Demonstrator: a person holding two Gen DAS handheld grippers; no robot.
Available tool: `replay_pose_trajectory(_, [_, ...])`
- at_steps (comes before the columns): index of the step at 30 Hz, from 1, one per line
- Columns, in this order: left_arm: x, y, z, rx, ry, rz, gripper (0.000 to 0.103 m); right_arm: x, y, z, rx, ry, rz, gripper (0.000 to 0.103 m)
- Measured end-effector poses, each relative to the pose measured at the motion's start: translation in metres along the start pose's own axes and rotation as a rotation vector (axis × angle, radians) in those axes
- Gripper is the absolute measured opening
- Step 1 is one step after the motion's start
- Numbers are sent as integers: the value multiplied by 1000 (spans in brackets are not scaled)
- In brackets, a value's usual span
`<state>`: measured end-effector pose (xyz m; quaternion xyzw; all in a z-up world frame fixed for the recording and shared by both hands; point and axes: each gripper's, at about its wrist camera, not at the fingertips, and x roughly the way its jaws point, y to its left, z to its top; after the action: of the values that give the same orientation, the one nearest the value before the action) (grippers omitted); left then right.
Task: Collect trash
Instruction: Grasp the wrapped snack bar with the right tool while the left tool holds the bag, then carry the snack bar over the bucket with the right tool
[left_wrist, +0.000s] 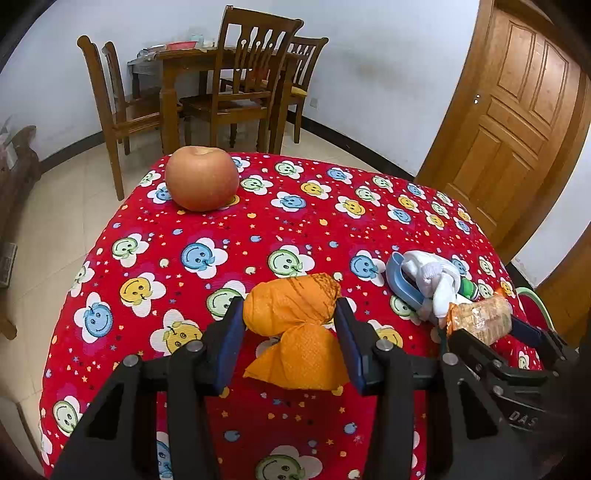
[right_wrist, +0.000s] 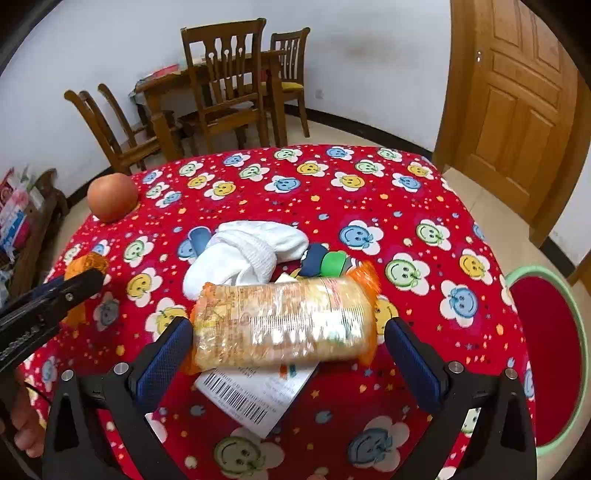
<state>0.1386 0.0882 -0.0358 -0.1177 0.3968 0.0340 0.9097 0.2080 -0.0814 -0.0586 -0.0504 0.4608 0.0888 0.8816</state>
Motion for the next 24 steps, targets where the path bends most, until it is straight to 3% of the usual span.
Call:
replay_pose_trajectory(5, [1, 1, 0, -3, 3, -4, 49, -1, -2, -1, 3, 2, -8, 102])
replay_pose_trajectory(8, [1, 1, 0, -3, 3, -3, 49, -4, -4, -3, 11, -9, -6, 93])
replay_pose_trajectory(12, [1, 1, -1, 0, 4, -2, 49, -11, -11, -7, 34, -30, -25, 90])
replay_pose_trajectory(24, [-2, -7, -2, 16, -1, -2, 49, -52, -43, -18, 157, -94, 5, 90])
